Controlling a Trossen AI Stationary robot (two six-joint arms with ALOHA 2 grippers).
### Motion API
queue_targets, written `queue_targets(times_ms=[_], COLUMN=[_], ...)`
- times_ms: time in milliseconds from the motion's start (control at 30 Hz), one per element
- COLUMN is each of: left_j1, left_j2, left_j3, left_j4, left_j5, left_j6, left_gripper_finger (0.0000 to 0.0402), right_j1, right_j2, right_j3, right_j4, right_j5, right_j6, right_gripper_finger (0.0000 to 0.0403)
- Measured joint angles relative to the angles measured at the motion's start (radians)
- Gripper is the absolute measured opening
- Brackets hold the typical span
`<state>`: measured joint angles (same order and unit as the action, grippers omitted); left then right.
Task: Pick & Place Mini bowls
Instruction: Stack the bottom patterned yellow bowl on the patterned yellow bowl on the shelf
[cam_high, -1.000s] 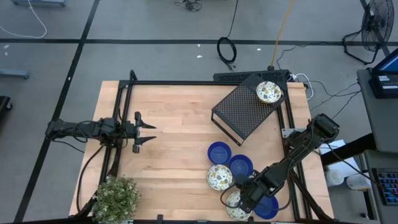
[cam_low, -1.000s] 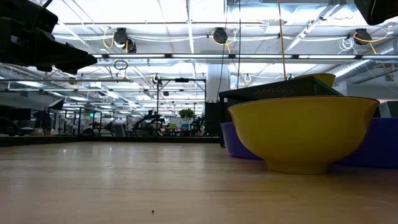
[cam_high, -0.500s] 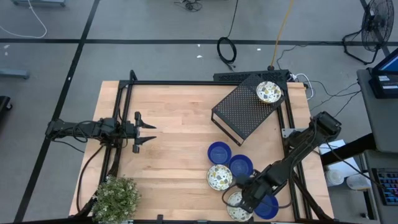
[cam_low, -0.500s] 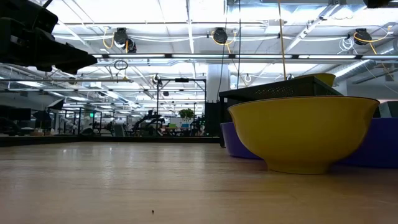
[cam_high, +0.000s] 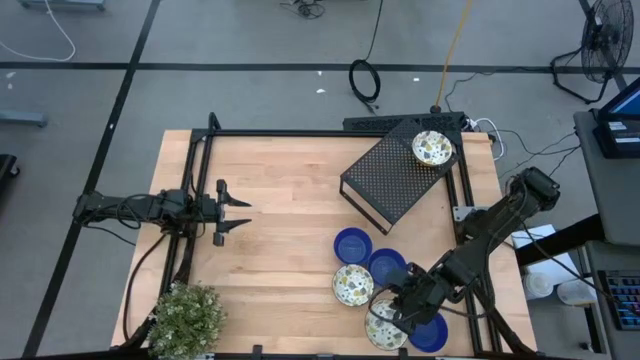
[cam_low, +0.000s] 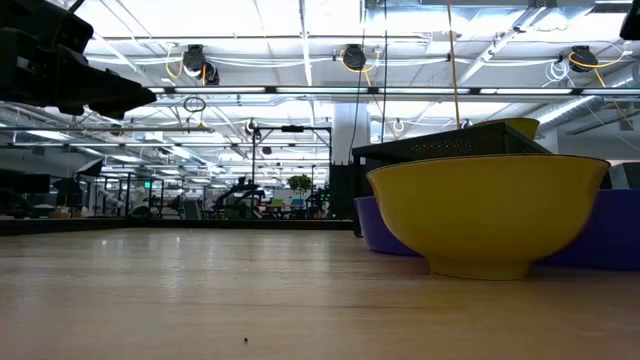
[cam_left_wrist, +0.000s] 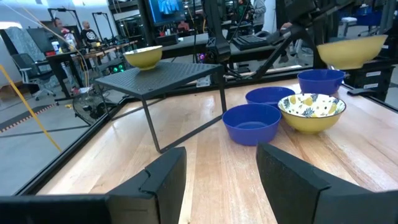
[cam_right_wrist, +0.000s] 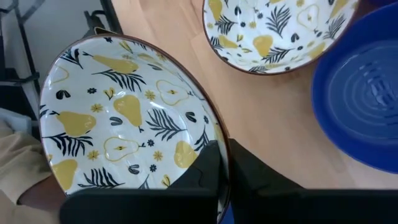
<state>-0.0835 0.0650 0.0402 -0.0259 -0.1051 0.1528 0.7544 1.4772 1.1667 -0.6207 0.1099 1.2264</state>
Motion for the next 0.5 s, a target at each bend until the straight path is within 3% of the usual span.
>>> queue_targets(times_ms=[267,500], left_j1=[0.000,0.000], left_j2=[0.000,0.000], left_j3=[0.000,0.000], left_j4=[0.000,0.000], left_j5=[0.000,0.000], left_j6=[0.000,0.000], left_gripper_finger=[0.0198,0.0198], right_j1=[0.000,0.000], right_j2=[-0.034,-0.042], right_j3=[0.000,0.000], right_j4=[-0.003,0.004], right_j5=[0.001,-0.005], right_j6=[-0.053,-0.246], right_gripper_finger=[0.0003,0.0003])
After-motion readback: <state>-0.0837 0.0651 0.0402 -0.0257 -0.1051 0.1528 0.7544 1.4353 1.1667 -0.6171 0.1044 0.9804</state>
